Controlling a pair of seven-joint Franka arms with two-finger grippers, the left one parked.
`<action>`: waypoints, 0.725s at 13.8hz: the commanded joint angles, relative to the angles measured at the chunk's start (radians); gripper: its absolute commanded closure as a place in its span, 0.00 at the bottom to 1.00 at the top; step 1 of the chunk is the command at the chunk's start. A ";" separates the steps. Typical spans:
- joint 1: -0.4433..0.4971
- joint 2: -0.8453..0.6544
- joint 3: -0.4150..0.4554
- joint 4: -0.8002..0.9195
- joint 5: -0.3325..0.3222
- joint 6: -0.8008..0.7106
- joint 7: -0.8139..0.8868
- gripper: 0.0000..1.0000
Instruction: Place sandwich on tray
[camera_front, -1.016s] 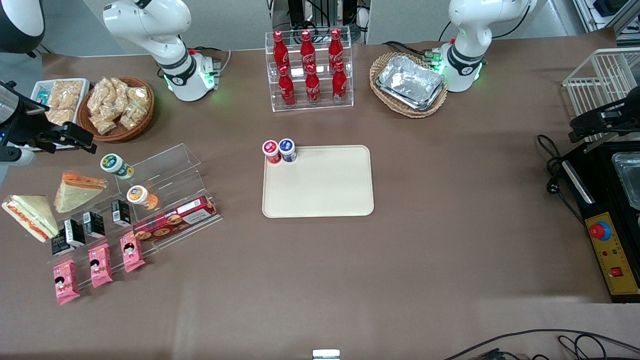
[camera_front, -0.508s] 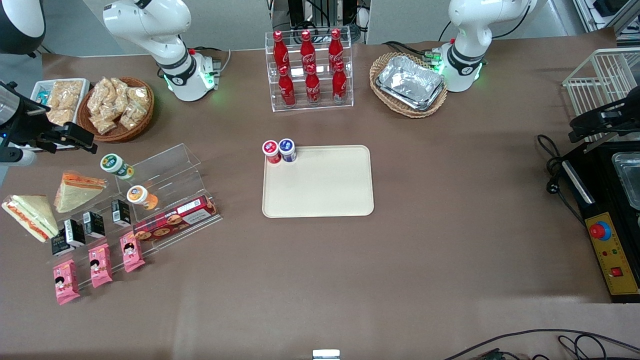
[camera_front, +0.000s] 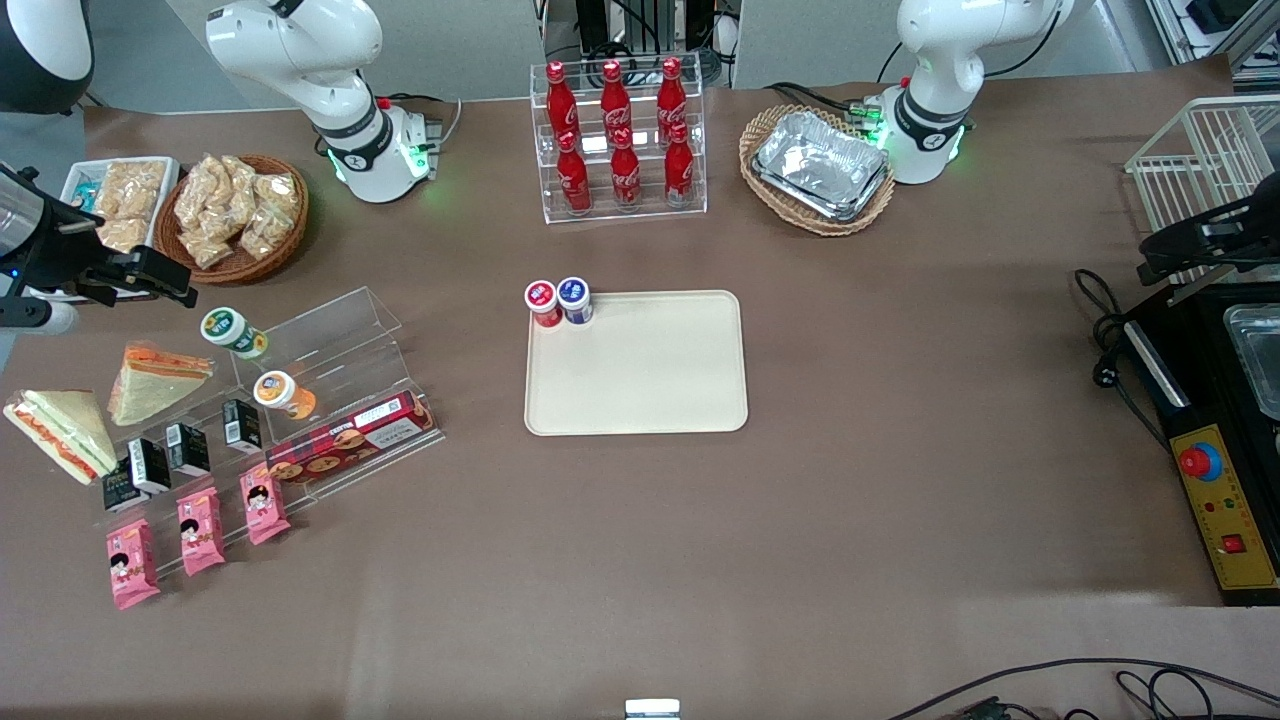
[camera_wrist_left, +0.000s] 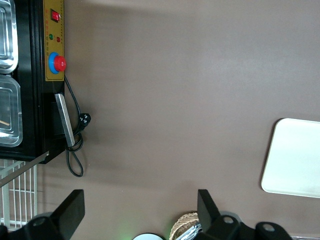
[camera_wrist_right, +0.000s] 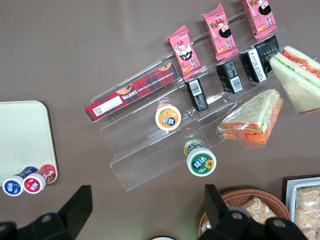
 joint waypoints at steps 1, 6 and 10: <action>-0.005 0.005 -0.002 0.010 -0.007 -0.016 -0.009 0.00; -0.003 -0.001 -0.030 0.010 -0.007 -0.018 -0.013 0.00; -0.005 -0.003 -0.031 0.012 -0.007 -0.018 -0.015 0.00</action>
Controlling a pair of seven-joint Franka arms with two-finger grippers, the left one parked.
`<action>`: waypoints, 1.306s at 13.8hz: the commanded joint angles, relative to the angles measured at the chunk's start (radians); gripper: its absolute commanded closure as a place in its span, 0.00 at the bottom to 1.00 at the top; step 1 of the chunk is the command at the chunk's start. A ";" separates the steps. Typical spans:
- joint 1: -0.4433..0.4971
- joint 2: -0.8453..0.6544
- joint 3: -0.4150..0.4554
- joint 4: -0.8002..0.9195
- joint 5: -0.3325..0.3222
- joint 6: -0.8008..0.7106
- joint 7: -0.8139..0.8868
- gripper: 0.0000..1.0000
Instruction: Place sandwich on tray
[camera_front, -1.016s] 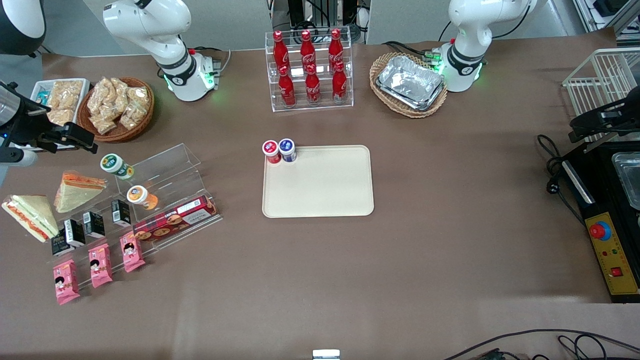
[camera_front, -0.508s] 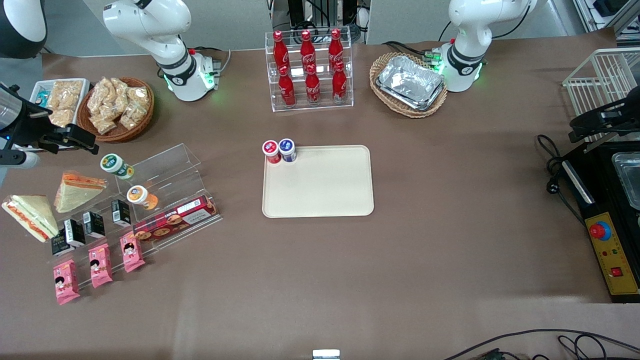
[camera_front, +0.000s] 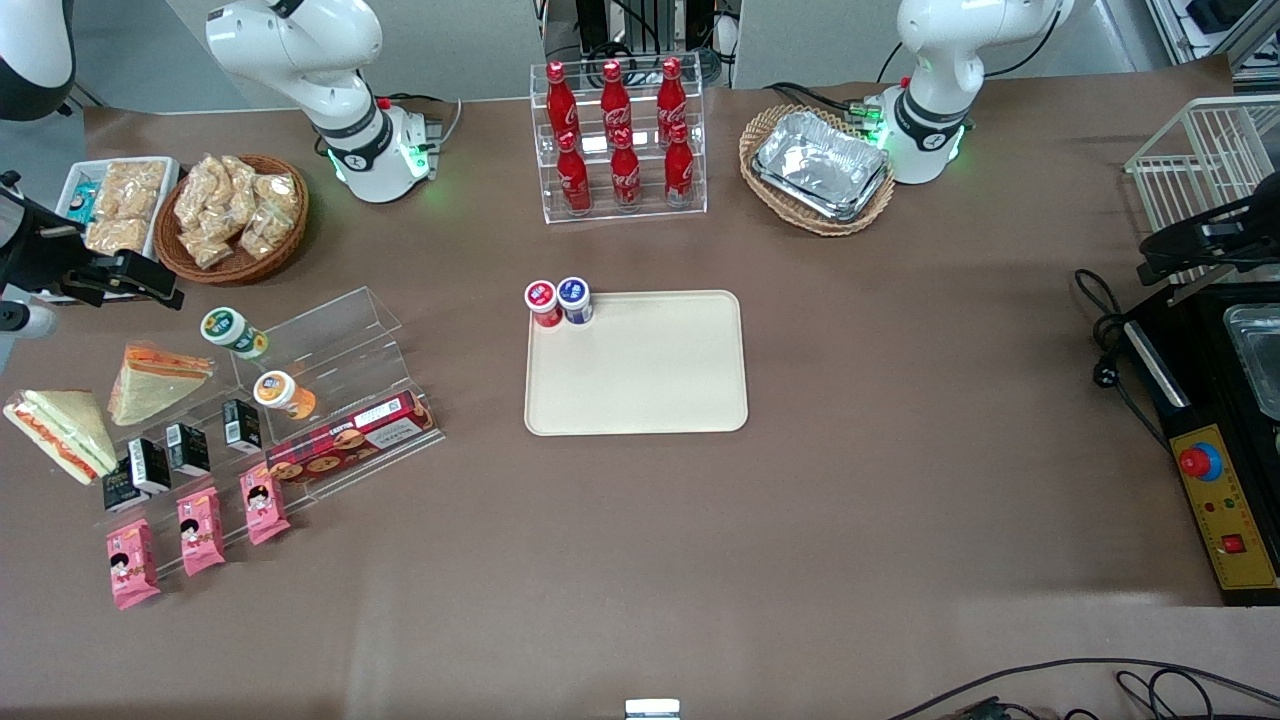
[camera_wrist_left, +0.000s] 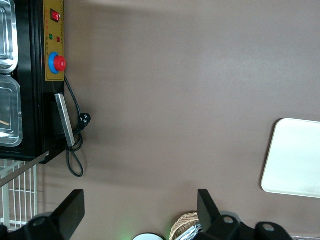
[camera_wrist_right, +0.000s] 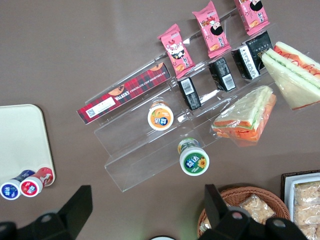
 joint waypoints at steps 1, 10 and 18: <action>-0.004 -0.005 0.000 0.011 -0.007 -0.017 -0.012 0.00; -0.004 0.005 -0.075 0.008 -0.013 -0.007 -0.155 0.00; -0.005 0.081 -0.210 0.017 -0.068 0.082 -0.512 0.00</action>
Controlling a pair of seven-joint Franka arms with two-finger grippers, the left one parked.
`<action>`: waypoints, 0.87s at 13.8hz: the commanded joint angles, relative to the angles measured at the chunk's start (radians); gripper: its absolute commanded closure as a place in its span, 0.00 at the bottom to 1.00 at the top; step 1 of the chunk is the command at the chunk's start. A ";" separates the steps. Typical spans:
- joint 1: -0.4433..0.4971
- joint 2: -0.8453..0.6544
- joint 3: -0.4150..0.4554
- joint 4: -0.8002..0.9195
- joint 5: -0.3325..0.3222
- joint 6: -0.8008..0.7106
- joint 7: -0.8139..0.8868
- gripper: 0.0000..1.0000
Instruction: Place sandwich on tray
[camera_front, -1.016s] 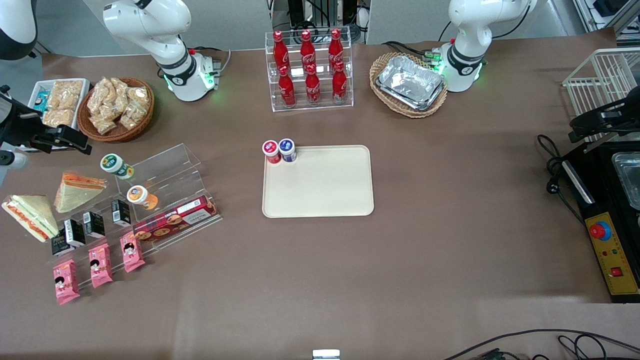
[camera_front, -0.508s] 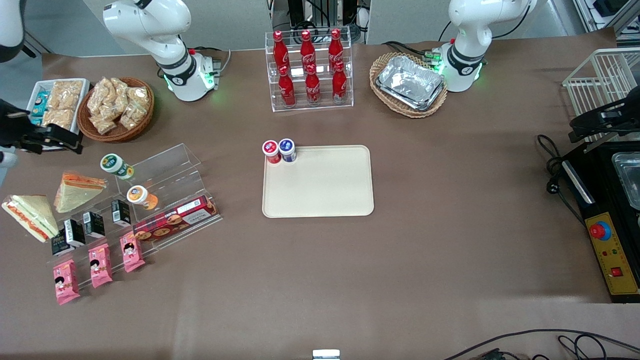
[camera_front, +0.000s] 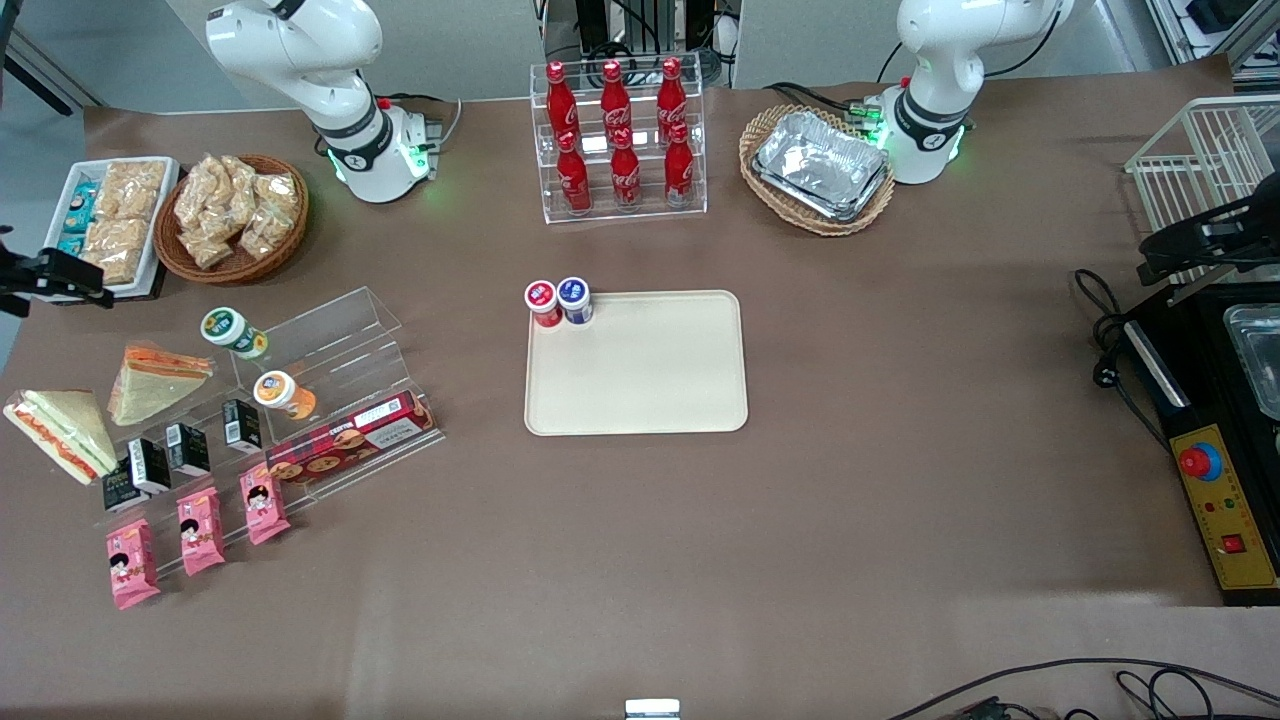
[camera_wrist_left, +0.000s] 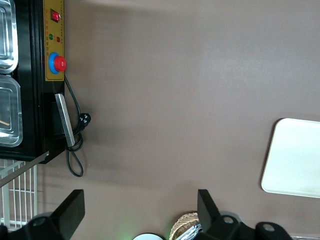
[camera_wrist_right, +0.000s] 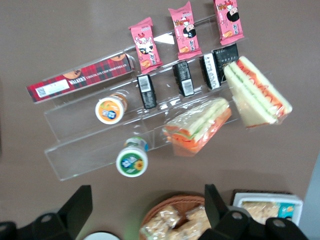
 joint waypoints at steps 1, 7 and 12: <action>0.001 0.059 -0.082 0.018 -0.004 0.088 -0.210 0.00; -0.007 0.198 -0.198 0.018 0.030 0.277 -0.527 0.00; -0.033 0.292 -0.202 0.019 0.065 0.378 -0.715 0.00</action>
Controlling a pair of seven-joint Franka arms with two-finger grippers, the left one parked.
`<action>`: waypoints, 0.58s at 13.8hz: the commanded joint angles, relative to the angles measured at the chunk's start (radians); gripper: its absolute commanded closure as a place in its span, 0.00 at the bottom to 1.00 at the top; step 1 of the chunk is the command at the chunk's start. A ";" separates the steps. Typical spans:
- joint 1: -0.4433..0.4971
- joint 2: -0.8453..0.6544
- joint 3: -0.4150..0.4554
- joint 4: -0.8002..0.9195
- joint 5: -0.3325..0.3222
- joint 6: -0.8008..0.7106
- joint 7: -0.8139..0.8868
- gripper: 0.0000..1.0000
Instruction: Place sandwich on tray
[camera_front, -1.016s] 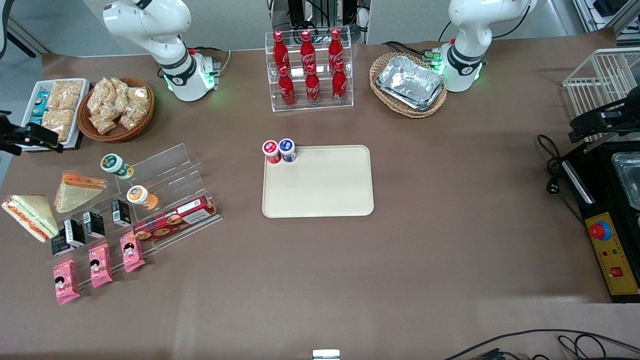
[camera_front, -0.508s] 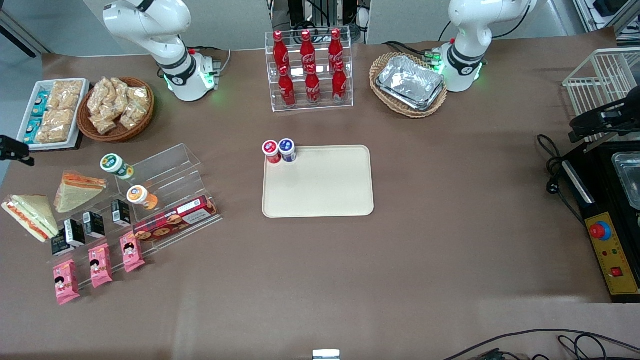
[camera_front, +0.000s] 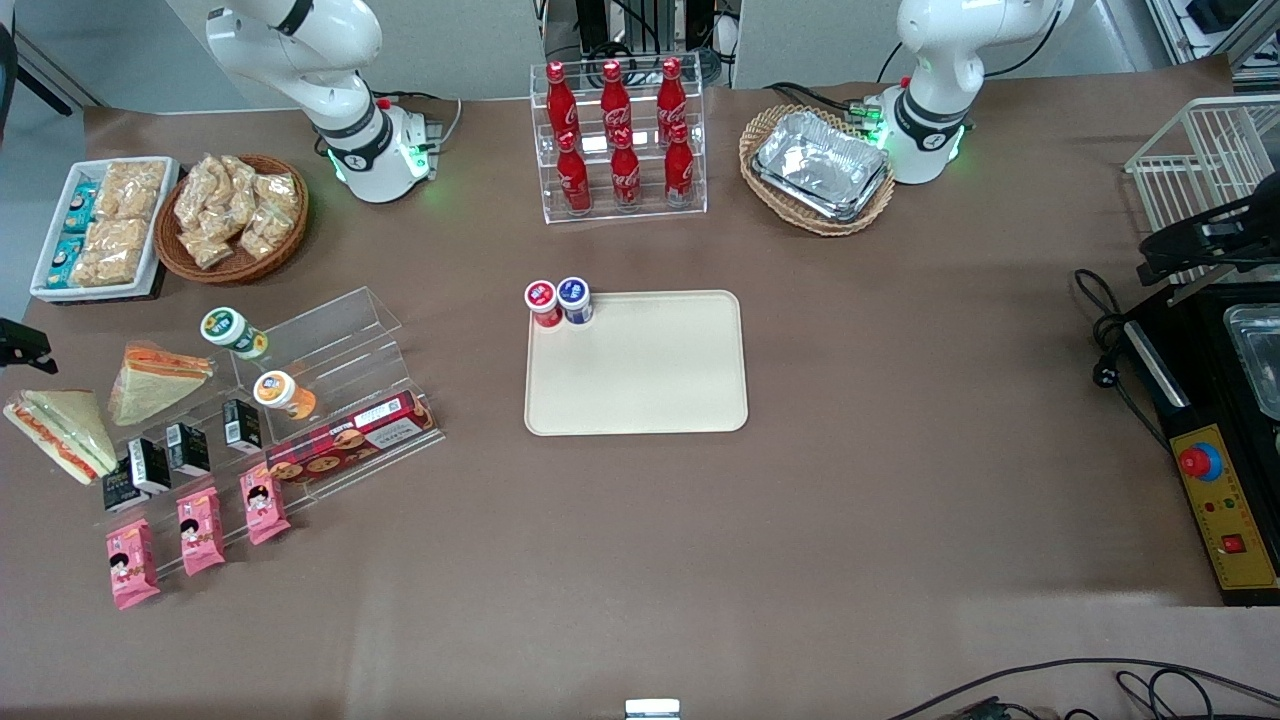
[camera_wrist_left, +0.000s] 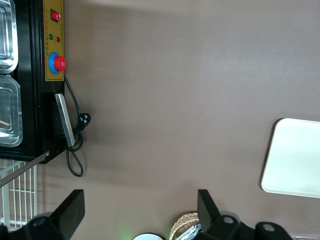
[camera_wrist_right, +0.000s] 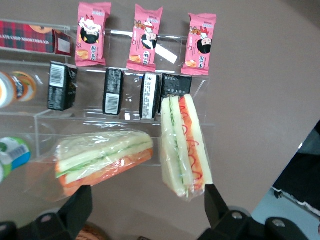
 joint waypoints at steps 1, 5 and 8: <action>-0.023 0.066 -0.006 0.021 0.032 0.068 -0.137 0.00; -0.051 0.112 -0.006 0.021 0.063 0.108 -0.206 0.00; -0.071 0.144 -0.005 0.020 0.090 0.129 -0.249 0.00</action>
